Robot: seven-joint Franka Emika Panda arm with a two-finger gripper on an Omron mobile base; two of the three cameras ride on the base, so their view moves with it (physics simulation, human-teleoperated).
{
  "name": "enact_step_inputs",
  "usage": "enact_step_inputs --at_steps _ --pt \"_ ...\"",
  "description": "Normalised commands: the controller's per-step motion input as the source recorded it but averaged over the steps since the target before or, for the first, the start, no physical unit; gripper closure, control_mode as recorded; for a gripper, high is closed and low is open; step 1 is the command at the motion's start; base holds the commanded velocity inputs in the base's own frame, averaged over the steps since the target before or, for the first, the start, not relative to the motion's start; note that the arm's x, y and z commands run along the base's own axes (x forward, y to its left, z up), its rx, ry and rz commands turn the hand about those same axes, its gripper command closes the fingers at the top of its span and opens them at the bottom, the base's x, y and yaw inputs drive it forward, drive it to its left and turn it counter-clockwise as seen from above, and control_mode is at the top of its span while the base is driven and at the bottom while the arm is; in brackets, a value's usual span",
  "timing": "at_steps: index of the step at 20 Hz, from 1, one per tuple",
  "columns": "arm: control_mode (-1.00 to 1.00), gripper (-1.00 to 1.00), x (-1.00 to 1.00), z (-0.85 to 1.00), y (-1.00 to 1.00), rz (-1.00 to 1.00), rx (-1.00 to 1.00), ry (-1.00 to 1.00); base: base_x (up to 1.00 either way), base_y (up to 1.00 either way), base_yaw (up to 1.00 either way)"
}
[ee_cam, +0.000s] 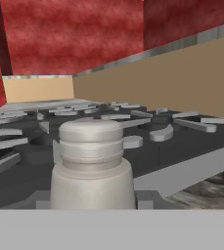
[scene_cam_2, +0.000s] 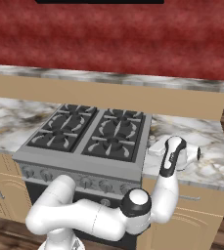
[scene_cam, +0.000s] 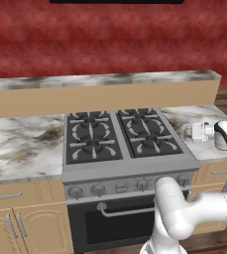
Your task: Collect the turmeric, mayonnaise, and shaker from the cabinet and place them next to the stove.
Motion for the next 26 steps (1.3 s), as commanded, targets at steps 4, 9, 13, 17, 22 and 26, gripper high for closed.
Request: enact_step_inputs --at_steps 4,9,13,17,22,26 --pt "-1.0 1.0 0.17 -0.14 -0.26 0.13 0.0 -0.02 0.0 0.0 0.0" --pt "-1.0 -1.0 0.09 -0.23 -0.23 0.13 0.0 -0.02 0.0 0.0 0.0" --pt "-1.0 -1.0 0.0 -0.3 0.0 0.05 -0.01 -0.01 0.0 0.0 0.0" --pt "-1.0 -1.0 -0.01 -0.04 0.0 0.01 0.0 0.0 0.0 0.0 0.0" --pt "-1.0 -1.0 -0.17 0.03 0.0 -0.02 0.0 0.0 0.0 0.0 0.0" --pt "-1.0 -1.0 -0.17 0.2 0.1 -0.06 0.0 -0.02 0.0 0.0 0.0"
